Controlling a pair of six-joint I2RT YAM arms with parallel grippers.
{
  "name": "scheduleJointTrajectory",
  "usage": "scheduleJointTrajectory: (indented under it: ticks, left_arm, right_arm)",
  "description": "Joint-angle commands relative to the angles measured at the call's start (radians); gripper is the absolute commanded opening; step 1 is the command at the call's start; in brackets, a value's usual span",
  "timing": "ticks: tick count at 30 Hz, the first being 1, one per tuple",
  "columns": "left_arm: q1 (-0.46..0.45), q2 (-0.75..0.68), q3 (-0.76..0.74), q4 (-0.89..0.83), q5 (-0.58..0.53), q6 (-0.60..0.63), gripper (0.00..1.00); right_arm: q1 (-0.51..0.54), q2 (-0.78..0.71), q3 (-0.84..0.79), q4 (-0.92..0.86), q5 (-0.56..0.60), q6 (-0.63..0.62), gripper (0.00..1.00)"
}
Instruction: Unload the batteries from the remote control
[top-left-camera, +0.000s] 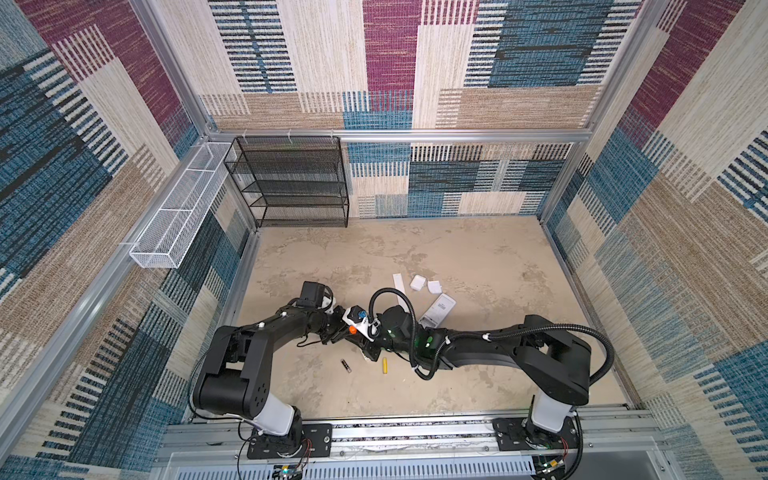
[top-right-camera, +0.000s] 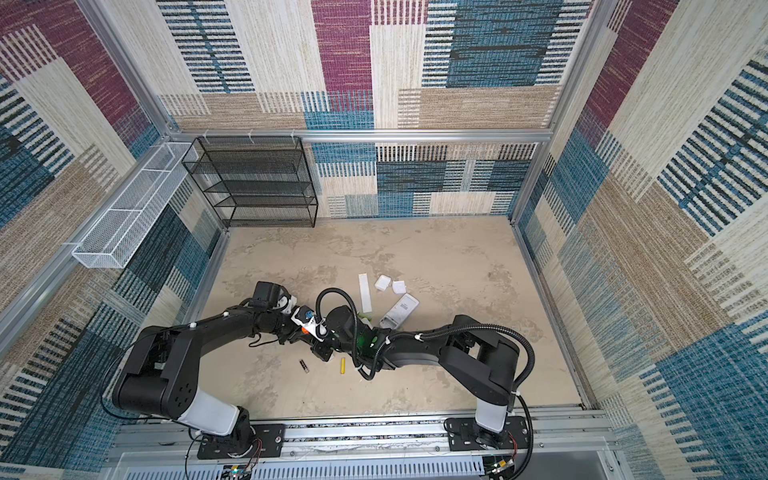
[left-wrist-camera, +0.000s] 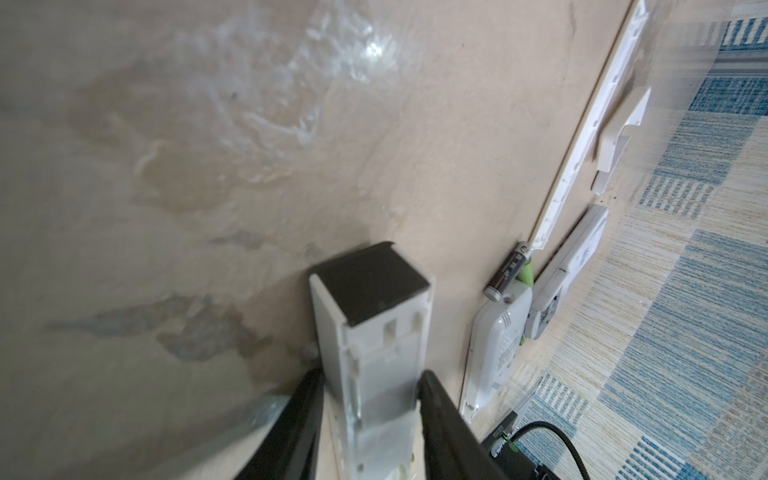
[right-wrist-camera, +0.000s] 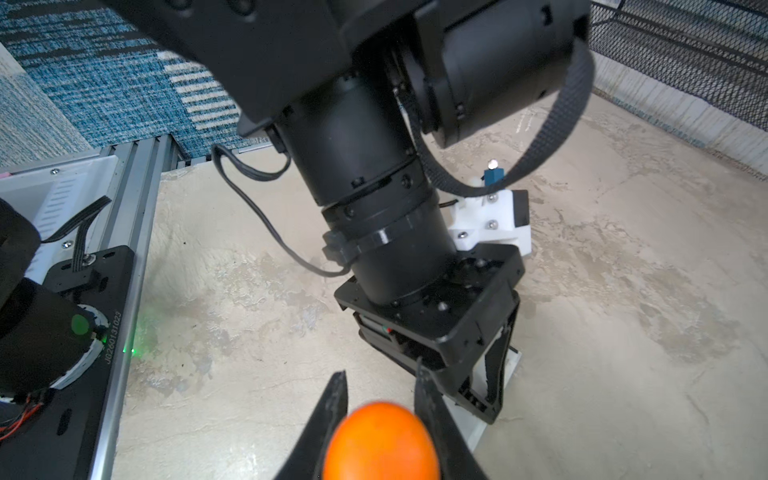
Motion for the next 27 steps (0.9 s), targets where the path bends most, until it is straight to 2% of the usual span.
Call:
scheduleJointTrajectory:
  ticks: [1, 12, 27]
  left_arm:
    - [-0.01, 0.047, 0.002, -0.157, -0.148, 0.058, 0.41]
    - [-0.071, 0.157, 0.061, -0.211, -0.167, 0.082, 0.36]
    - [-0.107, 0.196, 0.128, -0.288, -0.225, 0.108, 0.33]
  right_arm:
    - [0.012, 0.003, 0.008, -0.067, 0.026, -0.047, 0.0]
    - [0.064, 0.019, 0.054, -0.126, 0.103, -0.165, 0.0]
    - [0.071, -0.039, 0.057, -0.136, 0.163, -0.174, 0.0]
